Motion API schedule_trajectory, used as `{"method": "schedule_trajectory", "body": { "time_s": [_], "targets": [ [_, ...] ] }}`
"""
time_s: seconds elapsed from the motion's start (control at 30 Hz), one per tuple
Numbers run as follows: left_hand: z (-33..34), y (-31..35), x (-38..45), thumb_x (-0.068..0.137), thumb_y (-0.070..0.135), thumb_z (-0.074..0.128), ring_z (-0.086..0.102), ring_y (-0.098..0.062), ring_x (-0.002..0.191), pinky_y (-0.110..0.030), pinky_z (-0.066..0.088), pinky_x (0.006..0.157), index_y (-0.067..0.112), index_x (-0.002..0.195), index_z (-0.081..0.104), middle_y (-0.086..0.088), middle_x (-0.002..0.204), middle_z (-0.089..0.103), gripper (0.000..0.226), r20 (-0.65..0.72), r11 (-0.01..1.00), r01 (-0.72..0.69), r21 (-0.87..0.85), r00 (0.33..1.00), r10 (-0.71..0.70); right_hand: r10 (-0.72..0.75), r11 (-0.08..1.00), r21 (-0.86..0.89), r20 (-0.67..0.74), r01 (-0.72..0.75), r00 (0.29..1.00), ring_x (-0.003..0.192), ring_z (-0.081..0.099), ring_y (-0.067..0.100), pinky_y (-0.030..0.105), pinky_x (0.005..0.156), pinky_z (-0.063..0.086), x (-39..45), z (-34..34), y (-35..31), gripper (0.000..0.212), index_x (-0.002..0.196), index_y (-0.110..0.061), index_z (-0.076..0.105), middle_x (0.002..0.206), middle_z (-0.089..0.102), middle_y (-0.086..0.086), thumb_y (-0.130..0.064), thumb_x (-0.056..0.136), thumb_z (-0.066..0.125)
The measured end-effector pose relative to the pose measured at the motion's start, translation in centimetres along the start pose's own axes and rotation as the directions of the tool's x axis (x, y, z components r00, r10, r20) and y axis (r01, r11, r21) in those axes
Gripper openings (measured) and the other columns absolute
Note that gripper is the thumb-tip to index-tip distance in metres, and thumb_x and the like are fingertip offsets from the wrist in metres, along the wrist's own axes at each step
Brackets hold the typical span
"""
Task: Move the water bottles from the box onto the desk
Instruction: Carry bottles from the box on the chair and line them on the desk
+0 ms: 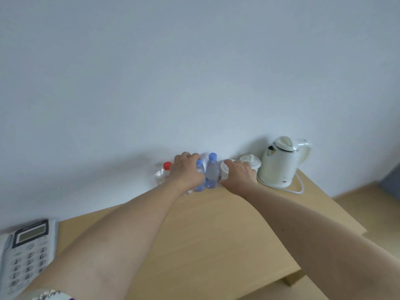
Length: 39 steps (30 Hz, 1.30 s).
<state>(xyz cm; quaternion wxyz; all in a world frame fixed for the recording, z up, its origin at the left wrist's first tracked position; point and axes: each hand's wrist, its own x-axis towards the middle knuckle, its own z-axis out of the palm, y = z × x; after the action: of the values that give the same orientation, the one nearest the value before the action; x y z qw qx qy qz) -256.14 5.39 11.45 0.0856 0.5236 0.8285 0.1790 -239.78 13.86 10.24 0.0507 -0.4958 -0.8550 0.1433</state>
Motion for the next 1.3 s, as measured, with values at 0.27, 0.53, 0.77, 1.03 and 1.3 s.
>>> {"method": "schedule_trajectory", "body": {
  "time_s": [0.27,0.53,0.77,1.03,1.3],
  "targets": [
    [4.9,9.3,-3.9,0.086,0.043,0.069,0.038,-0.033,0.138,-0.042,0.04,0.11,0.026,0.144,0.05,-0.01,0.149,0.045,0.063,0.165,0.956,-0.291,0.023,0.945,0.284,0.312,0.95,0.024,-0.097,-0.312,0.945,0.128,0.043,0.031,0.045,0.098,0.039,-12.4,-0.3,7.8,0.06,0.139,-0.026,0.049,0.131,0.053,0.003,-0.034,0.084,0.072],
    [10.4,22.8,-12.7,0.087,0.048,0.068,0.029,-0.027,0.145,-0.04,0.035,0.116,0.027,0.147,0.047,-0.004,0.154,0.039,0.067,0.339,0.805,-0.593,-0.002,0.757,0.559,0.579,0.815,0.116,-0.14,-0.568,0.803,0.126,0.045,0.034,0.046,0.096,0.043,-25.5,-2.2,18.5,0.063,0.143,-0.023,0.047,0.131,0.054,0.006,-0.035,0.085,0.07],
    [15.6,36.6,-20.5,0.088,0.05,0.067,0.034,-0.027,0.141,-0.042,0.038,0.111,0.028,0.145,0.047,-0.005,0.15,0.042,0.065,0.374,0.687,-0.724,-0.06,0.622,0.688,0.732,0.681,0.161,-0.162,-0.714,0.662,0.127,0.045,0.034,0.046,0.1,0.04,-36.4,-4.6,29.3,0.06,0.14,-0.025,0.049,0.136,0.053,0.006,-0.031,0.083,0.07],
    [22.8,54.6,-32.6,0.087,0.048,0.067,0.032,-0.026,0.143,-0.038,0.037,0.114,0.028,0.148,0.047,-0.003,0.153,0.042,0.067,0.433,0.503,-0.847,-0.172,0.393,0.811,0.879,0.475,0.169,-0.135,-0.864,0.457,0.132,0.043,0.034,0.05,0.103,0.04,-50.8,-7.7,44.4,0.067,0.146,-0.028,0.044,0.142,0.05,0.007,-0.033,0.086,0.072],
    [28.2,68.4,-41.9,0.087,0.046,0.069,0.033,-0.026,0.144,-0.044,0.038,0.114,0.03,0.15,0.046,-0.004,0.155,0.042,0.069,0.465,0.359,-0.883,-0.304,0.192,0.864,0.966,0.253,0.215,-0.104,-0.943,0.235,0.134,0.043,0.031,0.049,0.107,0.036,-62.0,-10.1,54.2,0.067,0.148,-0.031,0.041,0.144,0.049,0.005,-0.033,0.087,0.07]
  ]
}}
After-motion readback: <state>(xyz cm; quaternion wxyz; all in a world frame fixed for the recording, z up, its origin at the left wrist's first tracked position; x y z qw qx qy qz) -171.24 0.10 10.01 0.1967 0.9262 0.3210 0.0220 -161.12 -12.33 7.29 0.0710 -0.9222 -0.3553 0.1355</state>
